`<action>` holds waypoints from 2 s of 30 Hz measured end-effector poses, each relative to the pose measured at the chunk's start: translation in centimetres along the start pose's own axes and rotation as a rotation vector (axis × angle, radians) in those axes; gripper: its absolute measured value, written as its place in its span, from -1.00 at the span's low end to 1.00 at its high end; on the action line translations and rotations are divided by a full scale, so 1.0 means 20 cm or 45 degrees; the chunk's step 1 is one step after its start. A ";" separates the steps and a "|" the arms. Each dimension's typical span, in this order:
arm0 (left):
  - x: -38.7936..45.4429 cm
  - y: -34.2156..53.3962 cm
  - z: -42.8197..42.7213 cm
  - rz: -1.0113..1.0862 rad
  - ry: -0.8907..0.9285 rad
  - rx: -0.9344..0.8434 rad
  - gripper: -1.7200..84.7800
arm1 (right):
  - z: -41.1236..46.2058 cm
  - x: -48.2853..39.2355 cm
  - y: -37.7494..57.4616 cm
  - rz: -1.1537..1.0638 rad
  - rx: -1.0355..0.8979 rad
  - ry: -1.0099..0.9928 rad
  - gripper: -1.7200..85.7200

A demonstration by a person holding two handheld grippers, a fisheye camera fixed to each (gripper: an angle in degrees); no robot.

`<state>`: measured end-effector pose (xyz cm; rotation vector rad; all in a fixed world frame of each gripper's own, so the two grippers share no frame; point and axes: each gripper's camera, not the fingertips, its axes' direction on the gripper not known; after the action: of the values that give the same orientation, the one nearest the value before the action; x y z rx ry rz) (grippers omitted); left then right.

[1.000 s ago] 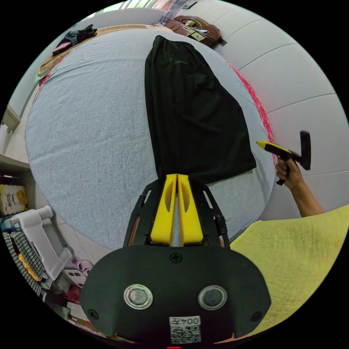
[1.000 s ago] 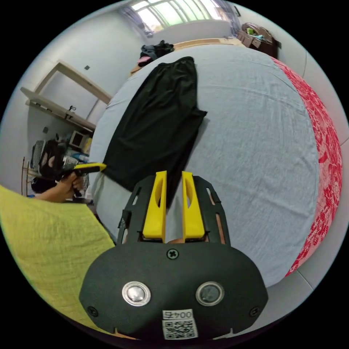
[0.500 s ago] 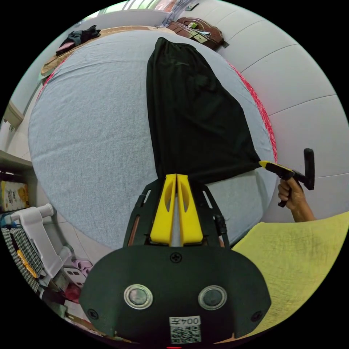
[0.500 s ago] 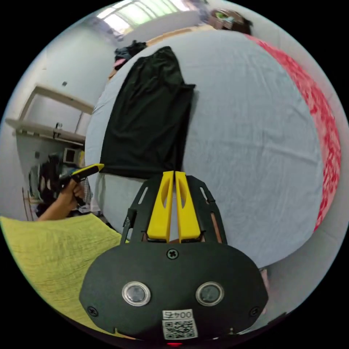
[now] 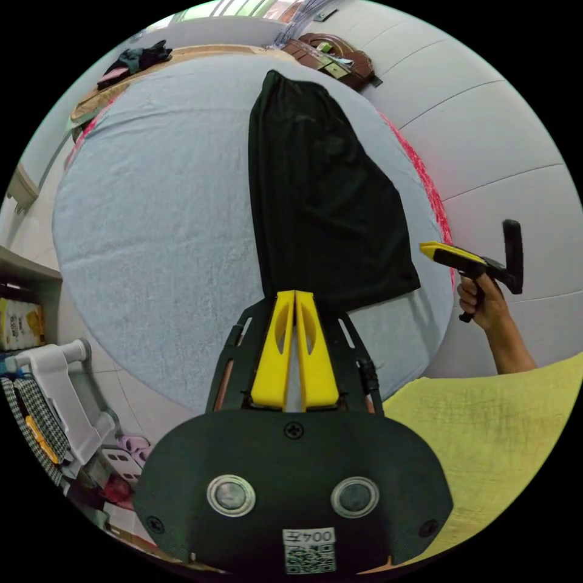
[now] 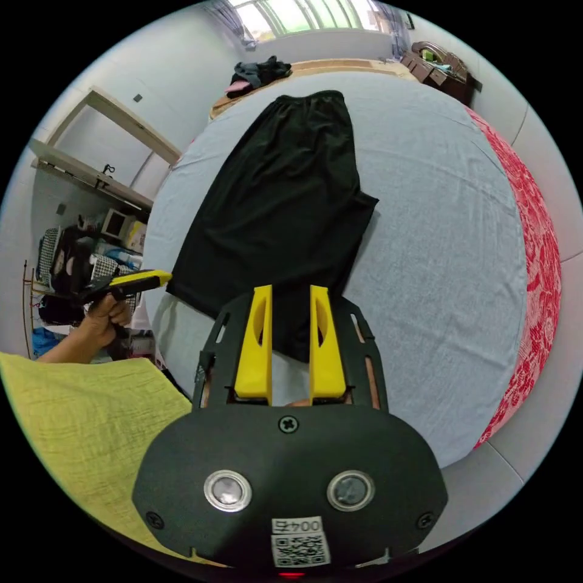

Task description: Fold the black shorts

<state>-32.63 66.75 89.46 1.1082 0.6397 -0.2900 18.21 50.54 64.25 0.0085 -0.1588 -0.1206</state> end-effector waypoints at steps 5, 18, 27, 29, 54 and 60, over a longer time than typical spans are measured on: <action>-0.02 -0.03 -0.11 0.032 -0.060 0.058 -0.96 | 0.23 -0.02 -0.07 0.002 -0.223 0.121 -0.78; -0.09 -0.04 -0.01 0.081 -0.145 -0.125 -0.96 | 0.22 0.00 -0.09 -0.038 -0.299 0.214 -0.95; -0.13 -0.10 -0.05 0.215 -0.158 -0.171 -0.95 | 0.10 0.05 -0.02 -0.179 -0.301 0.284 -0.95; -0.20 -0.11 -0.07 0.168 -0.080 -0.179 -0.94 | 0.02 0.17 0.02 -0.115 -0.246 0.167 -0.90; -0.82 -0.02 -0.21 -0.091 0.661 0.035 -0.70 | -0.53 1.34 0.65 0.532 0.205 -0.896 -0.68; -0.83 0.00 -0.22 -0.084 0.686 -0.001 -0.71 | -0.59 1.37 0.70 0.548 0.173 -0.966 -0.68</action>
<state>-47.22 69.10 98.31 1.1722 1.1545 -0.0410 48.65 61.16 57.20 0.0640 -0.9199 0.3257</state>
